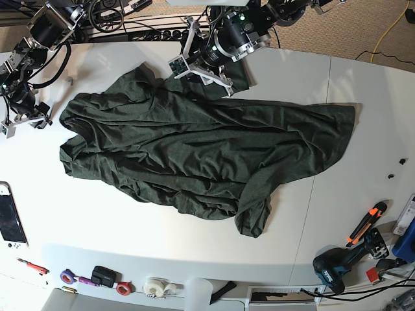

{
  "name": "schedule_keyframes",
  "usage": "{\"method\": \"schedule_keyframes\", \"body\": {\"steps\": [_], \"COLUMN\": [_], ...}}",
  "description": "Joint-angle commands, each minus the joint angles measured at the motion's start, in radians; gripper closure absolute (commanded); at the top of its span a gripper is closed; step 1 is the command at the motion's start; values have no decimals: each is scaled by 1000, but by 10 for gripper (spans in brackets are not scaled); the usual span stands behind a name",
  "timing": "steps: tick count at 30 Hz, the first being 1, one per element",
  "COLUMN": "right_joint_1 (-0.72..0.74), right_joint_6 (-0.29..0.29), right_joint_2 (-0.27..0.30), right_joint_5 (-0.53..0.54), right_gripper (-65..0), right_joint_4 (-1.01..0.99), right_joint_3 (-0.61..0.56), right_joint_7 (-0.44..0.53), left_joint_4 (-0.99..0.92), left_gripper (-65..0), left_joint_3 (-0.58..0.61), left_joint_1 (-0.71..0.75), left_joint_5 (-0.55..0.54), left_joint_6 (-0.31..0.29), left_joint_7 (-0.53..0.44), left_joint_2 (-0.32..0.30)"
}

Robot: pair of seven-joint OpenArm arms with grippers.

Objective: Layout the t-shirt on the table in an organized manner, then fold the t-shirt properly

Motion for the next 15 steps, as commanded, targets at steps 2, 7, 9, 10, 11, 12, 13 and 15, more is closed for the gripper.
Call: {"method": "schedule_keyframes", "body": {"steps": [2, 7, 9, 10, 11, 12, 13, 15], "right_joint_1": [-3, -3, -3, -3, -3, -3, -3, -3], "right_joint_6": [-8, -8, -8, -8, -8, -8, -8, -8], "right_joint_2": [8, 9, 8, 9, 8, 9, 8, 9], "right_joint_5": [-17, -17, -17, -17, -17, -17, -17, -17], "right_gripper": [-236, -236, -236, -236, -236, -236, -236, -236], "right_joint_4": [-1, -1, -1, -1, -1, -1, -1, -1], "right_joint_3": [2, 2, 2, 2, 2, 2, 2, 2], "right_joint_7": [-35, -34, -34, -34, -34, -34, -35, -34], "left_joint_4": [3, -9, -9, -9, -9, -9, -9, -9], "left_gripper": [-234, -204, -161, -137, -106, -64, -10, 0], "left_joint_3": [-1, -2, -2, -2, -2, -2, -2, -2], "left_joint_1": [-5, -6, -6, -6, -6, -6, -6, -6], "left_joint_5": [5, 20, 23, 23, 23, 23, 24, 33], "left_joint_6": [3, 4, 5, 4, 4, 4, 3, -8], "left_joint_7": [-22, -23, -26, -30, -30, -31, -30, -30], "left_joint_2": [6, 7, 7, 6, 6, 6, 6, 6]}}
